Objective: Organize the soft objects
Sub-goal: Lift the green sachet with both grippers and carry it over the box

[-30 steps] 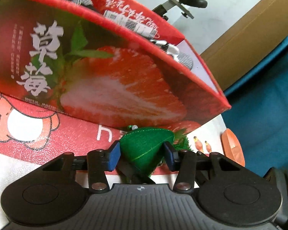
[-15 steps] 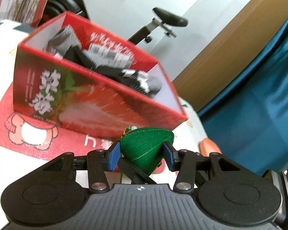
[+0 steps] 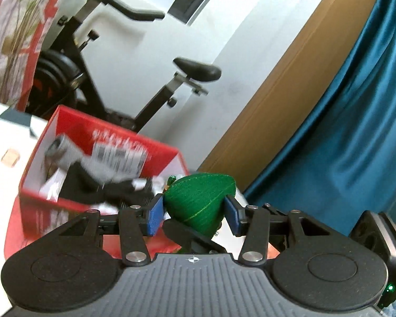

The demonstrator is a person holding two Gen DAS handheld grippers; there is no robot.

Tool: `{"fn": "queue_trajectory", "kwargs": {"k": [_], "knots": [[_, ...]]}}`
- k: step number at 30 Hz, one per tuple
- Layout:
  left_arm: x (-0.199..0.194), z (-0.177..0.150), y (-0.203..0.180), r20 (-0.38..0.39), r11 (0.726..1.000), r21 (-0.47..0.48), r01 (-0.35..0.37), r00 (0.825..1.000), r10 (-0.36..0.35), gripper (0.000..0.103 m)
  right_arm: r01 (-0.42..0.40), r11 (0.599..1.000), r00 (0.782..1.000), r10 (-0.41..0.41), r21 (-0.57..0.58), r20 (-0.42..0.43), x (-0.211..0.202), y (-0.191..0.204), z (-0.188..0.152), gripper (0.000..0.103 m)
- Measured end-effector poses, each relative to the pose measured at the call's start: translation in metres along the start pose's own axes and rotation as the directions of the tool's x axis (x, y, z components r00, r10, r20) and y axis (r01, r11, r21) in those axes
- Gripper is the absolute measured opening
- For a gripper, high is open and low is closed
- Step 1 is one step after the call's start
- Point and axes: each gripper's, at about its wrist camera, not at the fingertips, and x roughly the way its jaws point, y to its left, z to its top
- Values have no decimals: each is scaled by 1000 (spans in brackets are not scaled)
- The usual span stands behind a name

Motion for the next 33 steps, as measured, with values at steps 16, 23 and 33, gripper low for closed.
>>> {"fn": "queue_trajectory", "kwargs": {"k": [16, 23, 33], "knots": [[4, 75, 11, 107, 995, 100, -18, 994, 7, 52, -56, 994, 998, 57, -96, 9, 61, -4, 92, 55], [27, 78, 43, 61, 996, 91, -6, 998, 0, 52, -78, 989, 996, 72, -122, -54, 112, 1, 79, 55], [83, 105, 81, 13, 999, 38, 6, 1000, -6, 52, -71, 995, 991, 62, -76, -115, 178, -37, 73, 55]]}}
